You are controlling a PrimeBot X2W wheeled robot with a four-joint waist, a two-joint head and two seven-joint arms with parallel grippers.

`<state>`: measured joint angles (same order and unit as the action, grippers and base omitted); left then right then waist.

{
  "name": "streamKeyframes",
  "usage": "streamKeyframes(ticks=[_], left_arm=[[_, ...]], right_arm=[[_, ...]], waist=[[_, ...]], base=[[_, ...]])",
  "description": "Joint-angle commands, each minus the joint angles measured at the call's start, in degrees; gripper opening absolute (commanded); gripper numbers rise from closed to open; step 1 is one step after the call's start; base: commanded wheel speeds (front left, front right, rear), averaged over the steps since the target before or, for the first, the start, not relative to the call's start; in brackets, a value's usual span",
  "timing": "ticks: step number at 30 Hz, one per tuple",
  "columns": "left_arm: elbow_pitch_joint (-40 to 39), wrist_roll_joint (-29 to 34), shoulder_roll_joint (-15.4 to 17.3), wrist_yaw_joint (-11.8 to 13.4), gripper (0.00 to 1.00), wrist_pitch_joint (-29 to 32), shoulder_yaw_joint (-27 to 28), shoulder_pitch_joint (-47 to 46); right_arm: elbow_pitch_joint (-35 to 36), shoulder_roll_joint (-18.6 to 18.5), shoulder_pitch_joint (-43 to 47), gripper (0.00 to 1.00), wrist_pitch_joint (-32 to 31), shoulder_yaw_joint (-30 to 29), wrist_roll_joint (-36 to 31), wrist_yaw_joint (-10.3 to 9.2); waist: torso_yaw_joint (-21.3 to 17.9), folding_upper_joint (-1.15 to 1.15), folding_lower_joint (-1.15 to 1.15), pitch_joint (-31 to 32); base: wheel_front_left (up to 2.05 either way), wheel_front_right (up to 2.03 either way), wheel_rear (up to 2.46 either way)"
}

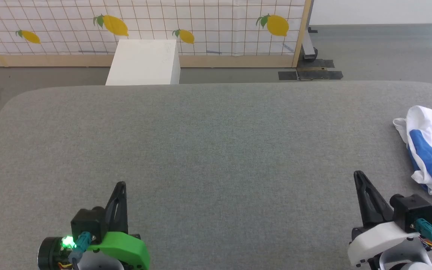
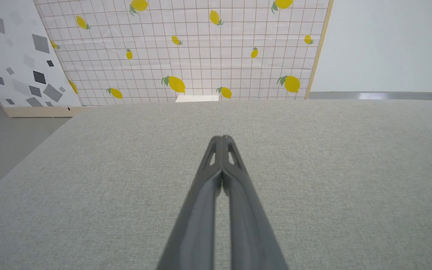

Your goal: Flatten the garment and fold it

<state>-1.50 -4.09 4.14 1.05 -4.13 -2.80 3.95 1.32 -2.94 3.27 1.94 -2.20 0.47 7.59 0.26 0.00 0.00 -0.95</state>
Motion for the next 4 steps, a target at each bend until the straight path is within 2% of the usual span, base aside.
streamKeyframes(ticks=[1,4], left_arm=[[0.2,1.0,-0.2,-0.4,0.00,0.2,0.3,-1.2],[0.3,1.3,-0.3,-0.4,0.00,0.6,0.5,-1.4]], right_arm=[[-0.2,0.0,-1.3,0.00,-0.2,0.2,-0.3,-0.07],[-0.3,0.0,-1.5,0.00,-0.4,0.4,-0.3,-0.07]], waist=[[0.0,0.00,0.00,0.0],[0.0,0.00,0.00,0.1]], base=[[0.00,0.00,0.00],[0.00,0.00,0.00]])
